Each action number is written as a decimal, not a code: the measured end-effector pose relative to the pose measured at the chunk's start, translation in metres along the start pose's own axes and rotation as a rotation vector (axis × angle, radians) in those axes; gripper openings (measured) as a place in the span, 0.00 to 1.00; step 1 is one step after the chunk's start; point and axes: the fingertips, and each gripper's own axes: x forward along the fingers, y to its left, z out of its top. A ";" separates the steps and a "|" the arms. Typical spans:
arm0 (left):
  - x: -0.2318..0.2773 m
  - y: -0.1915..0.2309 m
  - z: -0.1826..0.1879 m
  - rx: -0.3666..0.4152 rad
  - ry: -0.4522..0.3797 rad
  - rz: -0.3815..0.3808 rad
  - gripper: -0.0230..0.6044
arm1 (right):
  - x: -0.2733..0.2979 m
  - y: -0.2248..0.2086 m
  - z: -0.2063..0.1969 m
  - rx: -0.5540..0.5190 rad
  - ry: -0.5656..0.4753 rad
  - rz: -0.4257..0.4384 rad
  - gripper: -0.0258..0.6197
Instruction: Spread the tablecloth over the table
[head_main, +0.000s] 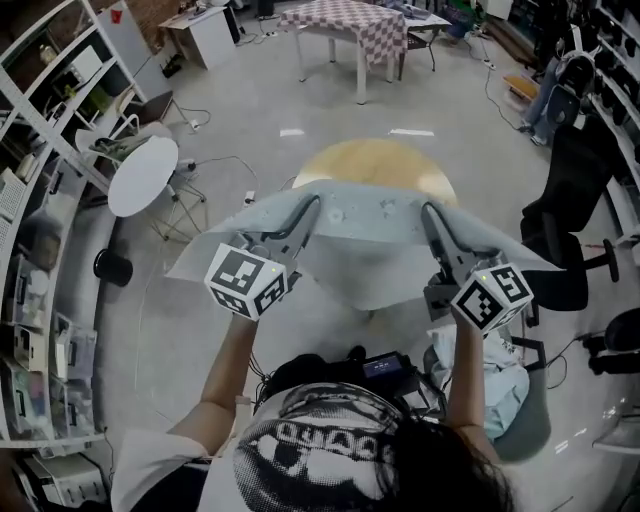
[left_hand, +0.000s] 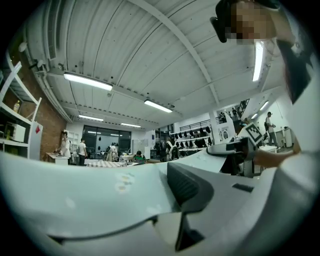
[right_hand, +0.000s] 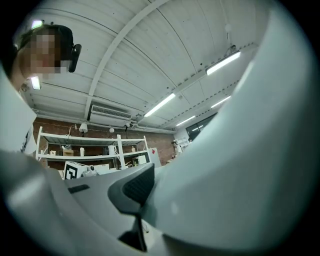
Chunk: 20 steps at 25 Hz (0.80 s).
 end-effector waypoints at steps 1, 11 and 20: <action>0.004 0.001 0.000 0.010 0.003 0.013 0.17 | 0.003 -0.006 0.001 0.002 0.001 0.011 0.15; 0.056 0.029 -0.003 0.068 0.078 0.050 0.17 | 0.046 -0.056 0.006 0.097 0.007 0.056 0.15; 0.118 0.094 0.037 0.078 0.006 0.040 0.17 | 0.126 -0.086 0.064 0.051 -0.030 0.093 0.15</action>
